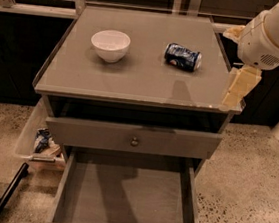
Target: Place pepsi can into middle drawer
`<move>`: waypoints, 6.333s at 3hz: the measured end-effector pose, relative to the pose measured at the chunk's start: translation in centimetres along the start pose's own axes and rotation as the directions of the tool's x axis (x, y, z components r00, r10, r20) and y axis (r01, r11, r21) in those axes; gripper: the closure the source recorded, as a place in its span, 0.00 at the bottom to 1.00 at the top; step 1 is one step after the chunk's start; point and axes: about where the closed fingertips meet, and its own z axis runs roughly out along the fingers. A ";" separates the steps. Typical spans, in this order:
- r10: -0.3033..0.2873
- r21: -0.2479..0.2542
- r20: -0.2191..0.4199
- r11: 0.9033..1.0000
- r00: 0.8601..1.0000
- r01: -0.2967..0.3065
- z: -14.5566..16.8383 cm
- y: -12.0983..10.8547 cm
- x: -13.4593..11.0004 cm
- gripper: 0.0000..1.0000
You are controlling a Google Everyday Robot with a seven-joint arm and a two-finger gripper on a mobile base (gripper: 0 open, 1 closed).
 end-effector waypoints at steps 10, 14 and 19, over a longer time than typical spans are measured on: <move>0.323 -0.064 0.456 0.941 0.829 -0.331 14.1 -16.3 0.2 0.00; 0.420 -0.237 0.433 0.907 0.797 -0.349 18.7 -15.0 -1.8 0.19; 0.404 -0.248 0.433 0.913 0.806 -0.325 18.6 -14.3 -2.0 1.00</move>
Offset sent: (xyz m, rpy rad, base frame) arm 0.1116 0.0079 -0.0629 0.1388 -0.0092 -0.0324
